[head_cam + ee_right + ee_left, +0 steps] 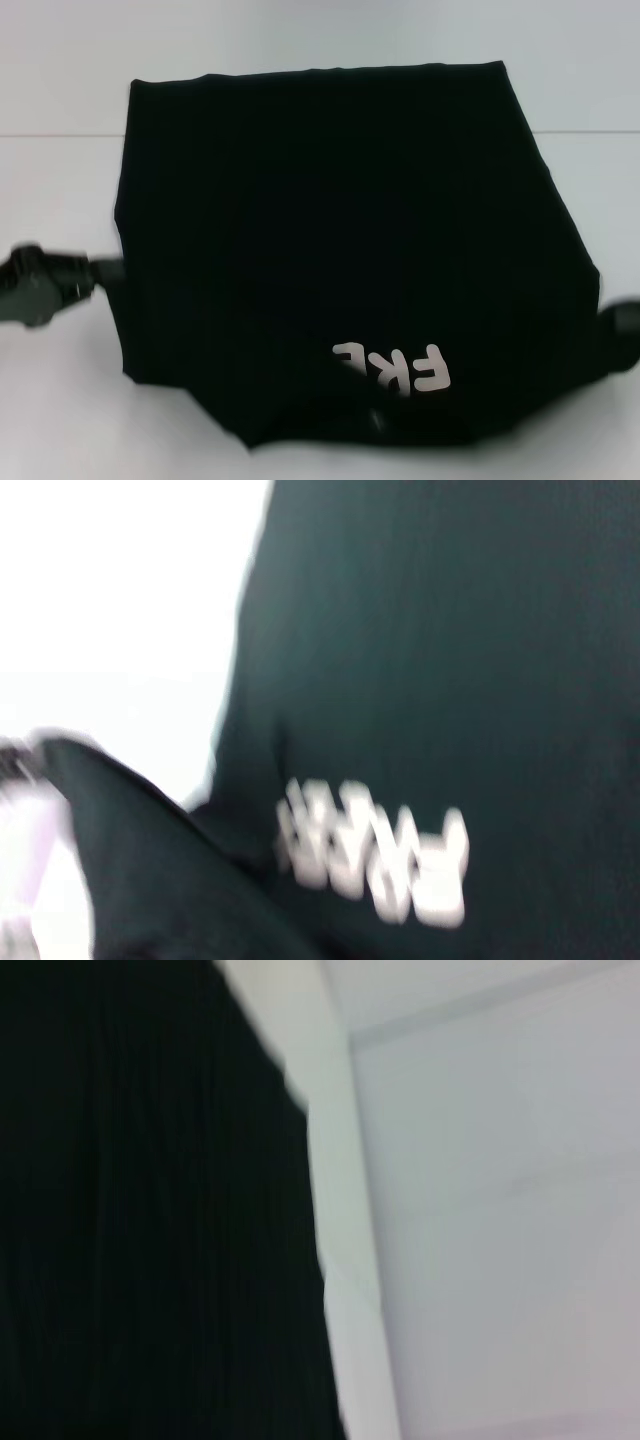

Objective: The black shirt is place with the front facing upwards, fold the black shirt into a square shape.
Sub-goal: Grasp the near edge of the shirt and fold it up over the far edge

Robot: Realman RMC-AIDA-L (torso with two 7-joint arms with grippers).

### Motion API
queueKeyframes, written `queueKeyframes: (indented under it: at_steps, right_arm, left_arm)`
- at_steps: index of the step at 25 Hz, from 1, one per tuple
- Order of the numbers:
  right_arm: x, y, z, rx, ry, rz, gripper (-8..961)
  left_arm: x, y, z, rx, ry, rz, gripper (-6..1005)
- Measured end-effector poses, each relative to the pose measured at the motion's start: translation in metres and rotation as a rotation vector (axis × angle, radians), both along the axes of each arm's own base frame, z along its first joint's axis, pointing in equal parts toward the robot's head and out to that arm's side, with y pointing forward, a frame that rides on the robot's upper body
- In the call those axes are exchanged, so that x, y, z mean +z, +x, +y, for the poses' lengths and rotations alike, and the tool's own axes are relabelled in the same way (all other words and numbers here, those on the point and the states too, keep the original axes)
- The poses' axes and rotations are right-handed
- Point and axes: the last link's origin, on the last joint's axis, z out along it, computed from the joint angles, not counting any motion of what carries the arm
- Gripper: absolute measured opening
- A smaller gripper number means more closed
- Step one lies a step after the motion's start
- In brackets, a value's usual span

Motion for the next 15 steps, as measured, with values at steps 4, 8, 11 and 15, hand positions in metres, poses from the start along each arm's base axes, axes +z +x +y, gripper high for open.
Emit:
queueKeyframes:
  at_steps: [4, 8, 11, 15]
  right_arm:
    - [0.009, 0.008, 0.011, -0.063, 0.195, 0.106, 38]
    - [-0.010, 0.016, 0.023, -0.120, 0.348, 0.146, 41]
    - [-0.033, 0.020, 0.031, -0.152, 0.466, 0.171, 42]
    - [-0.054, 0.018, 0.041, -0.168, 0.545, 0.154, 44]
  left_arm:
    - [-0.001, 0.000, 0.018, 0.046, 0.143, -0.034, 24]
    - [-0.014, -0.001, 0.033, 0.098, 0.276, -0.038, 25]
    - [-0.028, -0.001, 0.042, 0.132, 0.340, -0.008, 26]
    - [-0.040, 0.001, 0.052, 0.147, 0.403, 0.012, 27]
